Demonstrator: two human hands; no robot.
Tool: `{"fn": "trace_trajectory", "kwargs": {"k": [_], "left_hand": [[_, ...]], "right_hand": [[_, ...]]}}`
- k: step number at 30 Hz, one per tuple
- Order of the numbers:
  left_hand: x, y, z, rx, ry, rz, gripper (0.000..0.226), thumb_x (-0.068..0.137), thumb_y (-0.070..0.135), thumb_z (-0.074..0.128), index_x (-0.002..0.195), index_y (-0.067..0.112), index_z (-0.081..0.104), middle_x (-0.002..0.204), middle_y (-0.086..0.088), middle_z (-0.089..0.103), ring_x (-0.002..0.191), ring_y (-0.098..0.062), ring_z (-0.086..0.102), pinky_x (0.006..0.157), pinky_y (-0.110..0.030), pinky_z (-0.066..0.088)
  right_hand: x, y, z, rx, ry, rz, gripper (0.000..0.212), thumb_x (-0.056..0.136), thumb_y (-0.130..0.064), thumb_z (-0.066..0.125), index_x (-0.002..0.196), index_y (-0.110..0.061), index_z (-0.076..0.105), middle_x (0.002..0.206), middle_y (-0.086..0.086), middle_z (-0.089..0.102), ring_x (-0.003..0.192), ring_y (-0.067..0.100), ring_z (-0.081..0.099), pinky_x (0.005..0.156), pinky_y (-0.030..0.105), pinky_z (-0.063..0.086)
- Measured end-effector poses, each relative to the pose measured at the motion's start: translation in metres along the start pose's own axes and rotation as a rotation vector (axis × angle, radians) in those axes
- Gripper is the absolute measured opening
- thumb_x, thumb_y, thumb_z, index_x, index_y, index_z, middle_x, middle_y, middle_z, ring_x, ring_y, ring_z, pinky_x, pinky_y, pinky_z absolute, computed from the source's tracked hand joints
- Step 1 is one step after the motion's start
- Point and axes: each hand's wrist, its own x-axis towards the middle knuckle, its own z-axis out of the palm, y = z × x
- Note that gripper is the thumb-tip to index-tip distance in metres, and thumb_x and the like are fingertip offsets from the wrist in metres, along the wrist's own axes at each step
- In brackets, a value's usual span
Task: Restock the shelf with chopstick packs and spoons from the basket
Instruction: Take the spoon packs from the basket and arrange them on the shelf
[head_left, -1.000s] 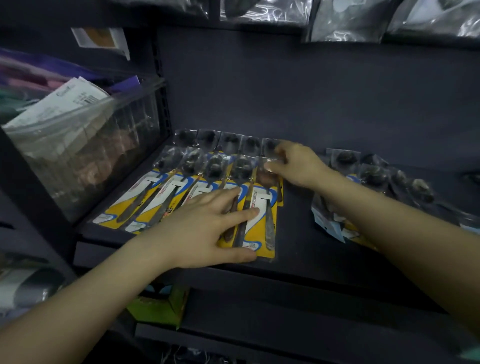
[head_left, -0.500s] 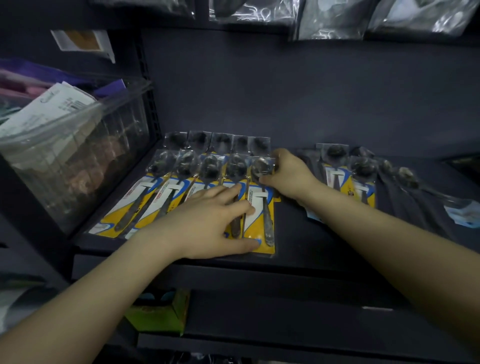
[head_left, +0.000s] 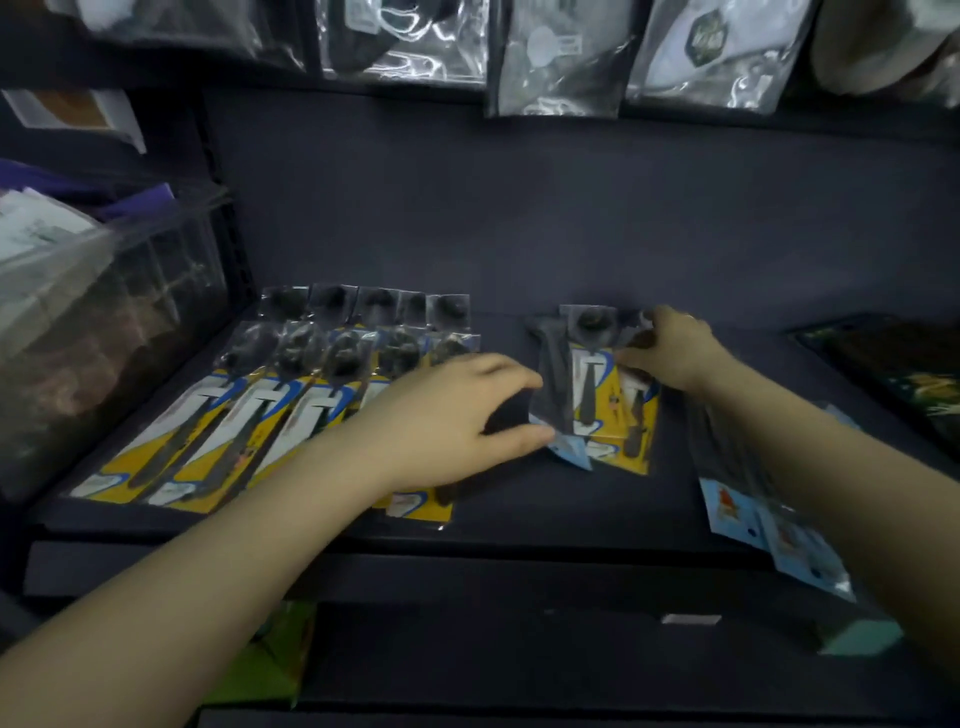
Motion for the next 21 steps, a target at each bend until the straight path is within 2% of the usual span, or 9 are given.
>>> {"fn": "trace_trajectory", "kwargs": {"k": [2,5,7,8,10,11,14,16,21], "left_hand": [[0.015,0.012,0.003,-0.024,-0.033,-0.053,0.063,0.084,0.062,0.034,0.137,0.029,0.032,0.145,0.010,0.037,0.123,-0.015,0.044,0.099,-0.038,0.041],[0.038,0.022,0.009,-0.080,-0.102,-0.145,0.065,0.086,0.061,0.033,0.140,0.025,0.030,0.148,0.003,0.035,0.130,-0.018,0.039,0.104,-0.035,0.036],[0.053,0.024,0.013,-0.110,-0.151,-0.177,0.065,0.087,0.059,0.034,0.141,0.022,0.030,0.149,-0.001,0.034,0.132,-0.019,0.036,0.104,-0.031,0.032],[0.060,0.025,0.016,-0.121,-0.164,-0.192,0.065,0.088,0.058,0.035,0.141,0.021,0.029,0.149,-0.002,0.033,0.133,-0.020,0.035,0.105,-0.030,0.031],[0.071,0.027,0.023,-0.139,-0.173,-0.226,0.069,0.087,0.057,0.038,0.143,0.020,0.025,0.152,-0.004,0.028,0.136,-0.020,0.031,0.107,-0.029,0.028],[0.077,0.029,0.028,-0.151,-0.178,-0.241,0.072,0.087,0.057,0.040,0.144,0.019,0.022,0.153,-0.005,0.024,0.138,-0.020,0.028,0.109,-0.028,0.026],[0.089,0.040,0.043,-0.176,-0.193,-0.281,0.080,0.083,0.060,0.044,0.146,0.021,0.014,0.157,-0.007,0.009,0.143,-0.021,0.015,0.115,-0.030,0.019],[0.095,0.047,0.053,-0.194,-0.186,-0.284,0.079,0.082,0.060,0.047,0.146,0.031,0.012,0.157,-0.008,0.002,0.144,-0.023,0.008,0.115,-0.033,0.017],[0.110,0.067,0.068,-0.186,-0.160,-0.268,0.066,0.083,0.058,0.047,0.142,0.040,0.021,0.156,-0.009,0.003,0.144,-0.024,0.005,0.116,-0.036,0.018]], "right_hand": [[0.007,0.005,-0.002,-0.031,-0.053,0.054,0.066,0.078,-0.042,0.067,0.131,-0.007,0.045,0.136,0.020,0.049,0.129,0.037,0.041,0.107,0.041,0.030],[0.020,0.019,0.000,0.108,-0.043,0.059,0.033,0.077,-0.023,0.068,0.106,-0.011,0.058,0.115,0.017,0.059,0.119,0.037,0.052,0.098,0.042,0.042],[0.025,0.028,-0.003,0.340,-0.045,0.072,0.009,0.077,-0.009,0.067,0.077,-0.011,0.058,0.083,0.009,0.062,0.093,0.025,0.066,0.078,0.034,0.052],[0.027,0.032,-0.006,0.475,-0.066,0.085,0.015,0.079,-0.004,0.066,0.069,-0.012,0.058,0.066,0.001,0.063,0.071,0.012,0.066,0.064,0.025,0.051],[0.029,0.035,-0.017,0.731,-0.101,0.100,0.013,0.079,0.001,0.067,0.069,-0.007,0.063,0.041,-0.007,0.059,0.035,-0.001,0.051,0.039,0.013,0.041],[0.030,0.037,-0.024,0.788,-0.102,0.102,0.009,0.079,-0.001,0.068,0.072,-0.004,0.064,0.040,-0.001,0.056,0.028,-0.001,0.045,0.032,0.011,0.035],[0.039,0.048,-0.039,0.747,-0.054,0.042,0.013,0.081,-0.010,0.067,0.071,-0.003,0.064,0.062,0.013,0.054,0.047,0.015,0.051,0.044,0.020,0.039],[0.046,0.056,-0.044,0.701,0.037,-0.018,0.023,0.082,-0.011,0.066,0.060,-0.012,0.060,0.063,0.008,0.056,0.060,0.016,0.049,0.057,0.027,0.041],[0.051,0.065,-0.074,0.938,0.185,-0.113,0.025,0.089,-0.009,0.055,0.066,-0.018,0.056,0.067,-0.002,0.055,0.060,0.006,0.048,0.055,0.016,0.043]]}}
